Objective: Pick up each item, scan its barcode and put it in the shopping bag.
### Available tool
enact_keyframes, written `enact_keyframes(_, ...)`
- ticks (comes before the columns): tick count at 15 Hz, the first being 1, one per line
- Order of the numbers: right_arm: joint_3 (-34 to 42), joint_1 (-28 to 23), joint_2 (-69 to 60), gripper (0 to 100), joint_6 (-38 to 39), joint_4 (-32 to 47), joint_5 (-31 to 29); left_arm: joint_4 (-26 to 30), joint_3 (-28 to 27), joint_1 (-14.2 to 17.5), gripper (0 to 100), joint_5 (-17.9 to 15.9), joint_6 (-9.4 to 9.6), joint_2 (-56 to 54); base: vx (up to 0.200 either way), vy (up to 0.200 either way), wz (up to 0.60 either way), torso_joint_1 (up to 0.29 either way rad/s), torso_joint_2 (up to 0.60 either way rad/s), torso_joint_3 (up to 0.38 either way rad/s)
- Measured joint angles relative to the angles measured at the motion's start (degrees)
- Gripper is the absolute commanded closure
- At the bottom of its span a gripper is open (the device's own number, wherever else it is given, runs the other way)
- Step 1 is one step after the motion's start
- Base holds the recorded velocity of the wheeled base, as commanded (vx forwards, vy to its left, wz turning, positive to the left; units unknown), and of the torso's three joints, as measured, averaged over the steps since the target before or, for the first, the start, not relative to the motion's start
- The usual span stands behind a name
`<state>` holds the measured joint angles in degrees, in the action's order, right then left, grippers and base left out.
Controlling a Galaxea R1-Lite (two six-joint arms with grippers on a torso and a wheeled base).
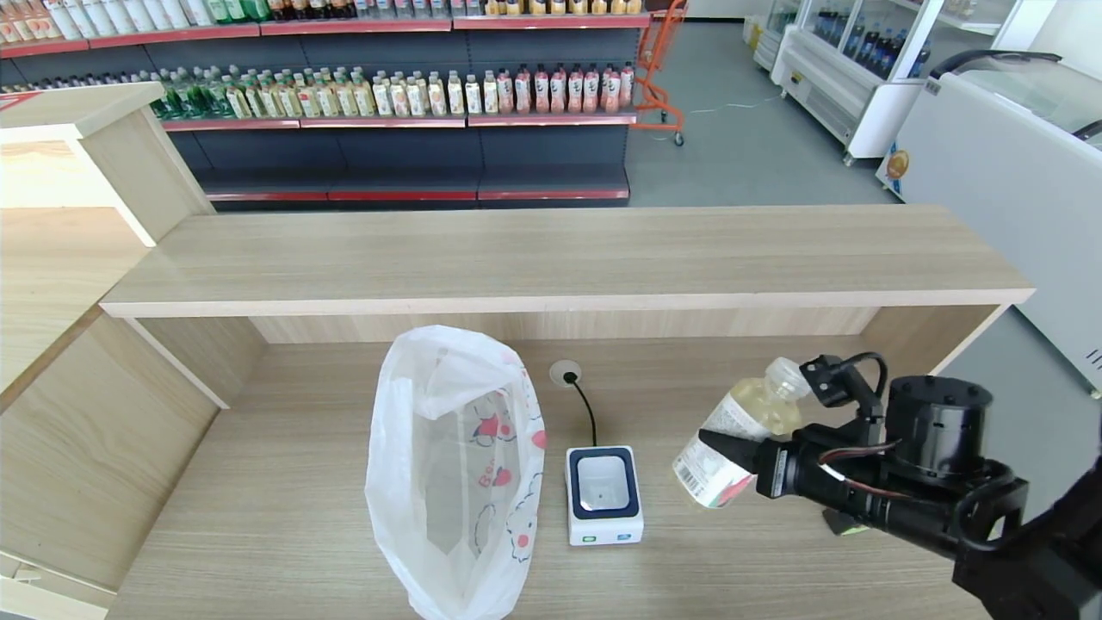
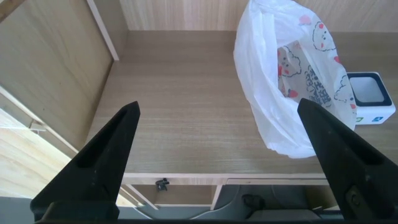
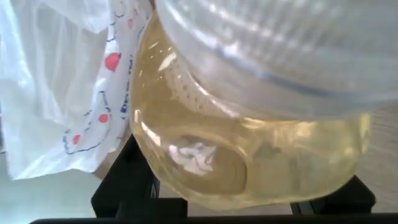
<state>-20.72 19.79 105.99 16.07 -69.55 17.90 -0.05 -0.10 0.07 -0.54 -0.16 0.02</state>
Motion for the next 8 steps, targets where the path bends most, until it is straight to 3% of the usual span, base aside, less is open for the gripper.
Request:
enact_keyframes(2, 0.06, 1.66, -7.78, 100, 7.69, 6.92, 8.77, -0.02, 0.00, 0.00, 0, 0.00, 0.00, 0.00, 0.000, 0.000, 0.00, 0.000, 0.00, 0.000)
enact_keyframes(8, -0.28, 5.51, -13.63, 100, 8.05, 6.90, 21.98, -0.02, 0.00, -0.02, 0, 0.02, 0.00, 0.00, 0.000, 0.000, 0.00, 0.000, 0.00, 0.000)
